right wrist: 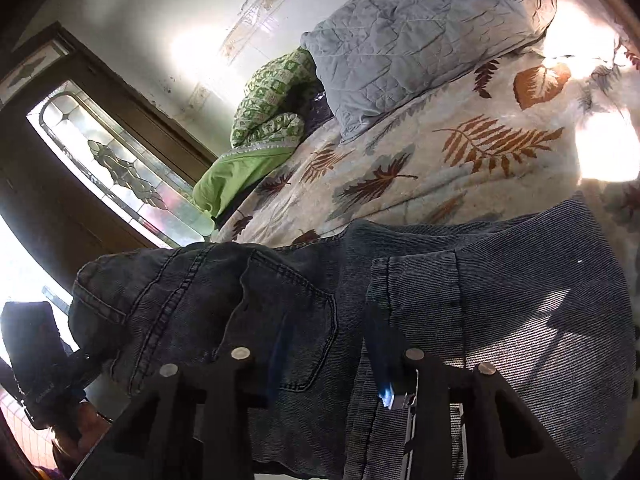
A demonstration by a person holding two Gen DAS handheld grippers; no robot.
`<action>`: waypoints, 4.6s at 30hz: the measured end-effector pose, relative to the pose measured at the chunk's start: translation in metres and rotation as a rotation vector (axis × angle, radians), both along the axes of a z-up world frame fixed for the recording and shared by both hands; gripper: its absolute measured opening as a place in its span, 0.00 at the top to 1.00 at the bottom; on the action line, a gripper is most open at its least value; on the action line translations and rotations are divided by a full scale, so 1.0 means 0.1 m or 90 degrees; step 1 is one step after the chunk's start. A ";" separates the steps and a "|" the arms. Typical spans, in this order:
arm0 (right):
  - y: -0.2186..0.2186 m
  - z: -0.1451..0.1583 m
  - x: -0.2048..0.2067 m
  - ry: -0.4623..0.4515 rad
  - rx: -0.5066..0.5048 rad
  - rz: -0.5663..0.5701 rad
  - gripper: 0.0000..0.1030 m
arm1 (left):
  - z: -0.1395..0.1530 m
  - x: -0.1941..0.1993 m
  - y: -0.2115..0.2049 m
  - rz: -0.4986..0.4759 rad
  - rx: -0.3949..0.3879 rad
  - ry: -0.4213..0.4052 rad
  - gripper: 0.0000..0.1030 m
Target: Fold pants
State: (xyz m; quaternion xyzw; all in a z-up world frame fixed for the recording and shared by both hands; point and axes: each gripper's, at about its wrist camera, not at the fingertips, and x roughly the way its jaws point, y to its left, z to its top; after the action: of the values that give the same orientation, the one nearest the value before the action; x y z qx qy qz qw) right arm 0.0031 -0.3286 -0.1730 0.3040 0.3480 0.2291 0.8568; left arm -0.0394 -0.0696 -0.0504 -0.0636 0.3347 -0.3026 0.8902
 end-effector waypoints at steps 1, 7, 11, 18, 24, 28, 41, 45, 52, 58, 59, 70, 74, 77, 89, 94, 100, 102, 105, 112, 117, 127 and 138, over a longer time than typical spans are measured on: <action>-0.04 0.01 -0.02 -0.002 0.018 0.003 0.64 | 0.02 0.01 -0.13 -0.018 0.005 -0.002 0.88; -0.38 0.07 -0.13 -0.031 0.125 0.012 0.64 | 0.02 0.05 -0.89 -0.132 0.038 0.004 0.88; -0.84 0.07 -0.25 -0.037 0.175 -0.068 0.64 | -0.12 0.11 -1.41 -0.188 0.051 0.036 0.88; -1.65 -0.17 -0.54 0.000 0.245 -0.243 0.64 | -0.70 0.17 -2.24 -0.292 0.094 0.139 0.81; -1.92 -0.26 -0.67 0.031 0.248 -0.283 0.62 | -0.33 0.15 -1.85 -0.307 -0.003 0.111 0.51; -1.77 -0.09 -0.66 -0.016 0.204 -0.258 0.62 | -0.10 0.29 -1.46 -0.242 -0.015 0.062 0.41; -0.91 -0.37 -0.28 0.133 0.031 -0.105 0.63 | -1.11 0.28 -1.22 -0.147 0.206 0.085 0.41; -0.91 -0.35 -0.37 0.131 -0.019 -0.102 0.63 | -0.99 0.33 -1.19 -0.161 0.200 0.086 0.40; -1.23 -0.11 -0.53 0.098 0.014 -0.155 0.41 | -0.62 0.57 -0.81 -0.097 0.144 0.044 0.29; -1.40 -0.05 -0.62 0.110 -0.019 -0.180 0.41 | -0.82 0.77 -0.65 -0.060 0.126 0.103 0.26; -1.41 -0.05 -0.63 0.112 -0.024 -0.182 0.41 | -0.85 0.79 -0.64 -0.057 0.120 0.116 0.26; -1.49 -0.10 -0.73 0.084 -0.025 -0.199 0.41 | -0.82 0.68 -0.83 -0.083 0.134 0.141 0.25; -1.45 -0.12 -0.71 0.085 -0.025 -0.194 0.41 | -0.76 0.60 -0.79 -0.076 0.139 0.138 0.24; -1.45 -0.12 -0.71 0.086 -0.019 -0.193 0.41 | -0.73 0.56 -0.74 -0.067 0.142 0.133 0.23; -1.40 -0.14 -0.66 0.095 -0.004 -0.179 0.41 | -0.68 0.64 -0.54 -0.009 0.157 0.164 0.22; -1.45 -0.20 -0.57 0.114 0.015 -0.169 0.41 | -0.72 0.79 -0.58 -0.001 0.158 0.187 0.22; -1.42 -0.22 -0.40 0.125 0.009 -0.140 0.41 | -0.76 0.88 -0.67 -0.016 0.151 0.215 0.22; -1.45 -0.23 -0.35 0.131 0.011 -0.138 0.41 | -0.81 0.90 -0.69 -0.027 0.147 0.233 0.22; -1.48 -0.28 -0.27 0.150 0.017 -0.131 0.41 | -0.90 0.93 -0.73 -0.049 0.131 0.256 0.22; -1.44 -0.41 -0.10 0.194 0.018 -0.089 0.41 | -1.04 0.94 -0.85 -0.125 0.086 0.283 0.22; -1.39 -0.50 -0.02 0.217 0.032 -0.059 0.40 | -1.11 0.98 -0.83 -0.135 0.054 0.294 0.22; -1.23 -0.45 -0.04 0.184 0.024 -0.016 0.39 | -1.37 1.08 -0.63 -0.082 0.035 0.342 0.22; -1.09 -0.44 0.03 0.170 -0.032 -0.020 0.41 | -1.34 1.07 -0.73 -0.091 0.015 0.332 0.45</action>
State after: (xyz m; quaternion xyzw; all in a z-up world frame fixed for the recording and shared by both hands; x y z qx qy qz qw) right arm 0.0061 -0.4379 -0.2172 0.3158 0.4594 0.1643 0.8138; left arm 0.0679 -0.1423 -0.1842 -0.1054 0.5599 -0.3343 0.7507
